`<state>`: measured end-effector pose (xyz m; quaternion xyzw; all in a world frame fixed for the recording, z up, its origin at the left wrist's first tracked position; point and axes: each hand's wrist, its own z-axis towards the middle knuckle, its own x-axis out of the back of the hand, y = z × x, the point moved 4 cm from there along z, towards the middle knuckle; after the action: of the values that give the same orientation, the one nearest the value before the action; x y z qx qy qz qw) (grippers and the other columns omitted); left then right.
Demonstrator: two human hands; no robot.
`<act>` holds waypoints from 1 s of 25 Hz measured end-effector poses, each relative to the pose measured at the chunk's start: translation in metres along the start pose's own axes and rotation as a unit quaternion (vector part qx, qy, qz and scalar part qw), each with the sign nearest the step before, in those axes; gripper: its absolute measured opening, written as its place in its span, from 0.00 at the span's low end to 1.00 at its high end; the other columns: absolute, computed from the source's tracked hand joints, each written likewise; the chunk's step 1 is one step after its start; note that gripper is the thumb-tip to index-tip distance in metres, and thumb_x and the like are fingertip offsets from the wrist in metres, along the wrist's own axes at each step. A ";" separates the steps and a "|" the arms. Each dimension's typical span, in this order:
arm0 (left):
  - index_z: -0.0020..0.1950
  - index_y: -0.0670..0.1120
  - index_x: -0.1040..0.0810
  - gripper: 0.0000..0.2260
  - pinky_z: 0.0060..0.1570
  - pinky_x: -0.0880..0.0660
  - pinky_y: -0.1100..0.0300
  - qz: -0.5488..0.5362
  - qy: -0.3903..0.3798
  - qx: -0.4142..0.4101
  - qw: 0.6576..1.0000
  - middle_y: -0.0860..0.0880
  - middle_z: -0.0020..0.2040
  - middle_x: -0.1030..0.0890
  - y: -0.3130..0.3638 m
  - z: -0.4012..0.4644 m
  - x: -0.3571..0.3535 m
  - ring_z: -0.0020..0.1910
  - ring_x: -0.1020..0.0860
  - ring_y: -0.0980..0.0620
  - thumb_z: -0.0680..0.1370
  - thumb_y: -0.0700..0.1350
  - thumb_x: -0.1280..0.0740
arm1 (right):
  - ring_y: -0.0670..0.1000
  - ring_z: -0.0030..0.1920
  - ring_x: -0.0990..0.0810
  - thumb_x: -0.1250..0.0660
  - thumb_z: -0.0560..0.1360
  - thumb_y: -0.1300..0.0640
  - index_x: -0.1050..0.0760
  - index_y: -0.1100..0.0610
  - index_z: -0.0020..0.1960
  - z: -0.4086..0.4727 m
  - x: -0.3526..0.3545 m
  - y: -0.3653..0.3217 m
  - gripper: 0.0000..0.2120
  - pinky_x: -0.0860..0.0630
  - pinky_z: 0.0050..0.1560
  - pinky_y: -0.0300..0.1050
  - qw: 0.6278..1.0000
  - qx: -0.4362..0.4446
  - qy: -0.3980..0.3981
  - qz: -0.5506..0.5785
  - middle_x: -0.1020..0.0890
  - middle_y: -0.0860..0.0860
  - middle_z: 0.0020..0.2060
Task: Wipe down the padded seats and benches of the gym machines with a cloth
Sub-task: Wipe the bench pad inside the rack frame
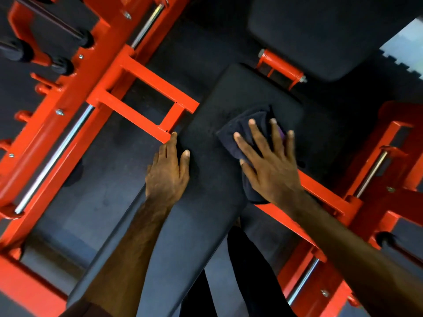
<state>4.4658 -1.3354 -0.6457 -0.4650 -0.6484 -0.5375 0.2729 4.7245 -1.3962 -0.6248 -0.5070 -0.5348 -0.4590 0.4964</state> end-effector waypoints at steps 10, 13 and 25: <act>0.84 0.48 0.40 0.30 0.63 0.24 0.37 -0.010 -0.002 -0.003 1.000 0.44 0.75 0.27 0.000 0.001 -0.001 0.69 0.25 0.39 0.85 0.63 0.51 | 0.69 0.83 0.53 0.47 0.87 0.41 0.49 0.44 0.86 0.014 -0.001 -0.007 0.29 0.49 0.80 0.70 0.998 -0.028 0.000 0.047 0.51 0.53 0.86; 0.84 0.48 0.40 0.30 0.64 0.24 0.38 -0.005 0.002 -0.001 1.000 0.45 0.76 0.28 0.000 0.000 0.000 0.70 0.25 0.40 0.86 0.63 0.51 | 0.72 0.82 0.53 0.47 0.86 0.40 0.47 0.44 0.85 0.067 0.000 -0.034 0.29 0.51 0.81 0.70 0.985 -0.152 0.002 0.088 0.50 0.54 0.86; 0.84 0.49 0.39 0.28 0.67 0.25 0.40 -0.011 -0.008 0.021 1.000 0.45 0.77 0.28 -0.001 0.001 0.002 0.72 0.26 0.41 0.86 0.58 0.51 | 0.71 0.83 0.53 0.45 0.85 0.43 0.44 0.40 0.84 0.099 -0.001 -0.093 0.28 0.52 0.80 0.71 0.994 0.056 0.004 0.090 0.49 0.54 0.86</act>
<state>4.4644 -1.3341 -0.6448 -0.4558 -0.6669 -0.5232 0.2715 4.6253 -1.3036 -0.6333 -0.5224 -0.5098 -0.3842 0.5653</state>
